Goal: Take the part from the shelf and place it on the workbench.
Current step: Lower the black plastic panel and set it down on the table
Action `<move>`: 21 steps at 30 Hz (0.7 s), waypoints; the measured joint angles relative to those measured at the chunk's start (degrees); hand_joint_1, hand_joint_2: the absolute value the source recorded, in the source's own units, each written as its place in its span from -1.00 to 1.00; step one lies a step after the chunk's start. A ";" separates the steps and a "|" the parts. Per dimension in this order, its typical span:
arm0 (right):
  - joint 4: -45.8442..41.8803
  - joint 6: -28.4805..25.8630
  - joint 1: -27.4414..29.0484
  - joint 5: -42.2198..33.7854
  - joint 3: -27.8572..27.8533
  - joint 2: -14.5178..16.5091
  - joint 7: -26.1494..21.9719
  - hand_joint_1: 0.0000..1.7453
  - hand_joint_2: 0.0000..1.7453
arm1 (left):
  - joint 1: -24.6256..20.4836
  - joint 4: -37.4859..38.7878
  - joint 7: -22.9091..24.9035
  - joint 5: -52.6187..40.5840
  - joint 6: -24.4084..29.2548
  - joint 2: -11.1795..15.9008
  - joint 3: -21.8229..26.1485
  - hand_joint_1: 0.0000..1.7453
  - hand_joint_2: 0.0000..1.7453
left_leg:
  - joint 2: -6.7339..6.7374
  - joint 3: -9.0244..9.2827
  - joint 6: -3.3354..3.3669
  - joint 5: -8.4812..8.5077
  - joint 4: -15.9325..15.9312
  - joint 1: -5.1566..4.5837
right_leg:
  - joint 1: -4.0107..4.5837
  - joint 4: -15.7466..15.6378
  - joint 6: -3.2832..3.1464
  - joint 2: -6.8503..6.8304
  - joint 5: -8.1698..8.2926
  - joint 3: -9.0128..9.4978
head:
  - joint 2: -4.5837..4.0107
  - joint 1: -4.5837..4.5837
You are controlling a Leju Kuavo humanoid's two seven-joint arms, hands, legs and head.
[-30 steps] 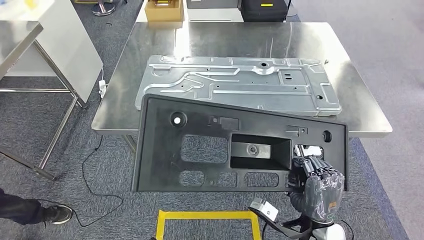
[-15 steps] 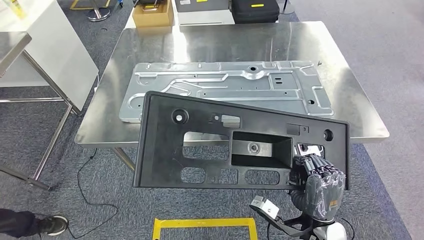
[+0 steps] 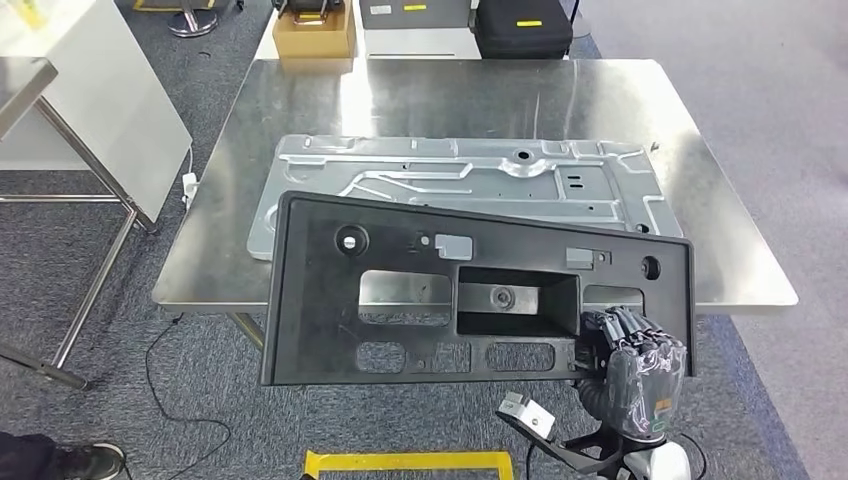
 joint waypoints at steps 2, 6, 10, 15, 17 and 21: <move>0.08 0.01 -0.05 -0.05 0.00 -0.02 -0.01 1.00 1.00 | 0.02 0.01 0.01 0.00 -0.01 -0.03 -0.02 -1.00 1.00 | -0.07 0.91 -0.43 -1.05 0.21 -0.06 | 0.09 -7.26 -0.30 -0.03 4.50 2.56 | 0.01 0.03; 0.23 0.02 -0.12 -0.31 0.04 -0.06 0.04 1.00 1.00 | -0.19 -0.01 0.03 0.00 0.00 -0.06 -0.03 -1.00 1.00 | -0.16 1.22 -1.65 -2.25 0.40 -0.29 | 0.45 -11.98 -1.83 0.14 4.72 4.78 | 0.01 -0.05; 0.23 0.02 -0.23 -0.45 0.13 -0.10 0.28 1.00 1.00 | -0.36 -0.02 -0.01 0.01 0.03 0.01 -0.05 -1.00 1.00 | -0.05 -0.88 -2.78 -5.23 5.66 -0.05 | 0.06 -12.71 -3.12 0.06 4.11 6.04 | 0.01 -0.27; 0.37 0.02 -0.23 -0.45 0.48 -0.12 0.42 1.00 1.00 | -0.12 -0.02 0.27 0.11 1.23 0.01 -0.03 -1.00 1.00 | -0.03 -9.04 -3.26 -5.05 15.82 0.32 | 0.16 -12.75 -3.34 0.09 2.52 8.03 | 0.01 -0.37; 0.39 0.02 -0.24 -0.44 0.51 -0.12 0.53 1.00 1.00 | -0.09 -0.02 0.44 0.10 2.15 0.01 -0.03 -1.00 1.00 | -0.06 -6.85 -2.74 0.21 8.58 0.21 | 0.21 -12.77 -3.05 0.19 1.70 9.10 | 0.00 -0.34; 0.38 0.02 -0.25 -0.41 0.56 -0.12 0.55 1.00 1.00 | -0.34 -0.02 0.91 0.04 3.27 0.01 -0.06 -1.00 1.00 | -0.06 -4.31 -1.66 2.36 1.83 -0.43 | 0.30 -12.93 -1.89 0.26 0.80 9.55 | 0.00 -0.40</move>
